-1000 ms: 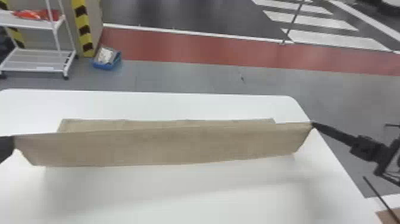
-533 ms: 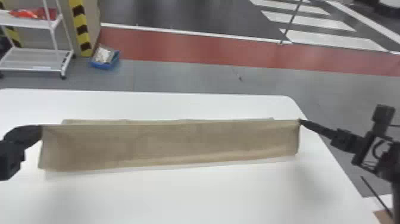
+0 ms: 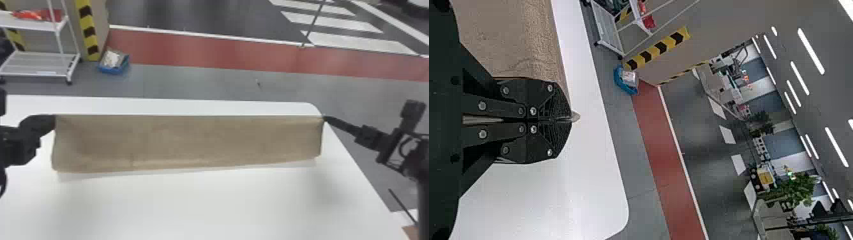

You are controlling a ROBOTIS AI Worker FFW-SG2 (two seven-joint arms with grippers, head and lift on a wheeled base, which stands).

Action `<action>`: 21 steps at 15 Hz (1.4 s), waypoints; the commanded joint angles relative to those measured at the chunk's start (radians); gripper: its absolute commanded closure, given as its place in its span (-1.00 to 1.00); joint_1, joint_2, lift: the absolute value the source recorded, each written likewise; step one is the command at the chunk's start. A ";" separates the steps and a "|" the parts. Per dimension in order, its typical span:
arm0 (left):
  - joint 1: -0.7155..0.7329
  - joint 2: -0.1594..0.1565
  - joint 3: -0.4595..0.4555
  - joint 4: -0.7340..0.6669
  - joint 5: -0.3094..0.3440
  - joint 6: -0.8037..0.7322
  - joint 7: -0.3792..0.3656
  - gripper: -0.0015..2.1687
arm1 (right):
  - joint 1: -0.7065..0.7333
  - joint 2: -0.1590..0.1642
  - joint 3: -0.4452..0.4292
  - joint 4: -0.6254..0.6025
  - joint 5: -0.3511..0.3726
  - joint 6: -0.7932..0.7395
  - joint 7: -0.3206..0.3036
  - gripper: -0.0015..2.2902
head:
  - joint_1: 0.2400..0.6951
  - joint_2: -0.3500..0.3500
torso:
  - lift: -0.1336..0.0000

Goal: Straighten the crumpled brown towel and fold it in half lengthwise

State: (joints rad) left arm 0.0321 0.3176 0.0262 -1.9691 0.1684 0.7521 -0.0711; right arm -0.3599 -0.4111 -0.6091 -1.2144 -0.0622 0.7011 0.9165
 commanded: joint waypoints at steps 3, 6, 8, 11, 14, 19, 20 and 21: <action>-0.098 0.006 -0.065 0.144 -0.015 -0.023 -0.001 0.31 | -0.083 0.000 0.074 0.153 0.068 -0.088 -0.042 -0.03 | 1.00 -0.62 | -0.85; -0.152 0.003 -0.106 0.228 -0.038 -0.075 0.002 0.30 | -0.123 0.000 0.126 0.239 0.091 -0.196 -0.080 -0.03 | 1.00 -0.60 | -0.85; -0.189 -0.005 -0.135 0.291 -0.055 -0.108 0.005 0.30 | -0.152 0.001 0.149 0.282 0.116 -0.251 -0.096 -0.03 | 1.00 -0.59 | -0.85; -0.221 -0.014 -0.172 0.363 -0.072 -0.182 0.021 0.28 | -0.172 0.001 0.176 0.331 0.131 -0.312 -0.128 -0.05 | 0.99 -0.58 | -0.85; -0.225 -0.017 -0.183 0.377 -0.089 -0.197 0.031 -0.69 | -0.169 0.005 0.187 0.349 0.133 -0.334 -0.154 -0.73 | 0.96 -0.59 | -0.85; -0.182 -0.009 -0.100 0.352 -0.072 -0.188 0.024 -0.93 | -0.134 -0.012 0.155 0.306 0.114 -0.242 -0.142 -0.96 | 1.00 -0.57 | -0.85; -0.173 -0.008 -0.055 0.351 -0.043 -0.170 0.005 -0.93 | -0.120 -0.022 0.155 0.272 0.119 -0.199 -0.125 -0.96 | 1.00 -0.56 | -0.85; -0.167 -0.008 -0.006 0.342 0.028 -0.145 -0.033 -0.93 | -0.108 -0.037 0.157 0.243 0.127 -0.168 -0.085 -0.95 | 1.00 -0.55 | -0.85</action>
State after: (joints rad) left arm -0.1455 0.3085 -0.0419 -1.6179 0.1262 0.5794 -0.0817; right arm -0.4855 -0.4297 -0.4519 -0.9310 0.0570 0.4833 0.8081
